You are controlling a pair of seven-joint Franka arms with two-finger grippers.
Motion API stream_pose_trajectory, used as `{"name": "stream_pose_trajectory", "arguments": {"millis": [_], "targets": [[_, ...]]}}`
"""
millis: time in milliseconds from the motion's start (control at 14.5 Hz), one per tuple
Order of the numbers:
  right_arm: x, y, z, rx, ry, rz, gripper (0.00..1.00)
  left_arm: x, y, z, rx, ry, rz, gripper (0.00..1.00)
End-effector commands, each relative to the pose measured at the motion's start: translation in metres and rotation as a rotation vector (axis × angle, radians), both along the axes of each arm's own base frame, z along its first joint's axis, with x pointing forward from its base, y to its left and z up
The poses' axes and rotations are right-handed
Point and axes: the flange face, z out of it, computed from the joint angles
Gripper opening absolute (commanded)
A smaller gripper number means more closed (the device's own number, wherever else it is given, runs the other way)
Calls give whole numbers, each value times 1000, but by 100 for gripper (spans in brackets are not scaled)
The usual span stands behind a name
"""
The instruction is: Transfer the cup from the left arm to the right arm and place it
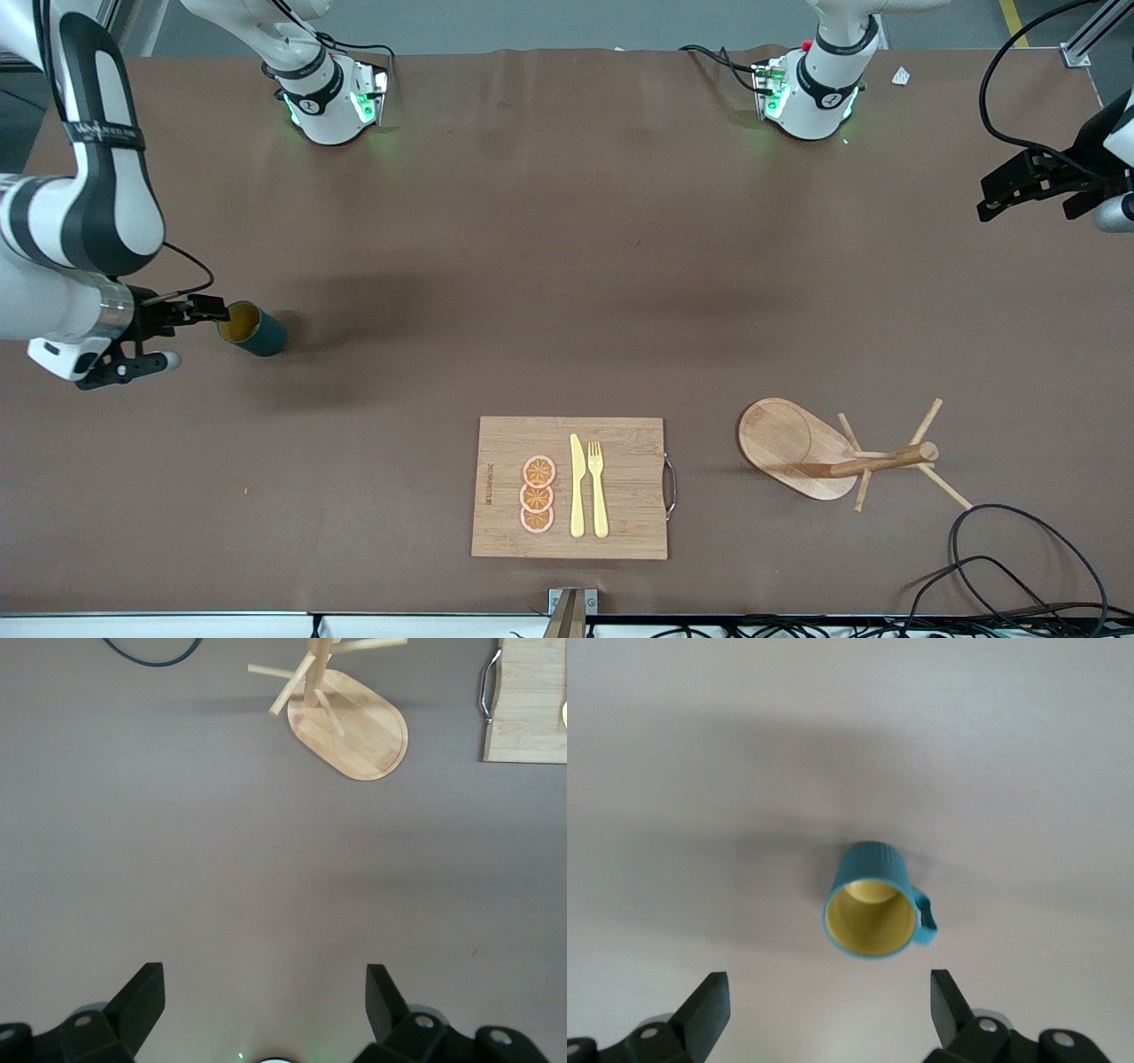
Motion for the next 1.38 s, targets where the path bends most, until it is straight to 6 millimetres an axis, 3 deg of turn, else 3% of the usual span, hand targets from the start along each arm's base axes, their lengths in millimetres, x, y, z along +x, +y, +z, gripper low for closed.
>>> {"name": "stream_pose_trajectory", "arguments": {"millis": [0,138,275,413,620,895,1102,1308], "targets": [[7,-2,67,-31,-1,-124,100,-5,-4,-2,-9,-4,-23,100],[7,-2,106,-31,-4,-122,100,-7,-7,0,-13,-3,-39,100],[5,-3,142,-61,-6,-117,100,-16,-16,5,-9,11,62,100],[0,-10,164,-60,-8,-129,100,-17,-16,6,-8,14,82,100],[0,-2,168,-55,-17,-127,100,-19,-24,6,-13,13,86,100],[0,11,173,-43,-31,-107,100,-27,-20,12,-49,6,74,100],[-11,13,189,-41,-51,-107,100,-39,-22,4,-45,4,71,100],[-25,10,189,-47,-32,-139,100,-45,-21,10,-45,-7,65,100]]}}
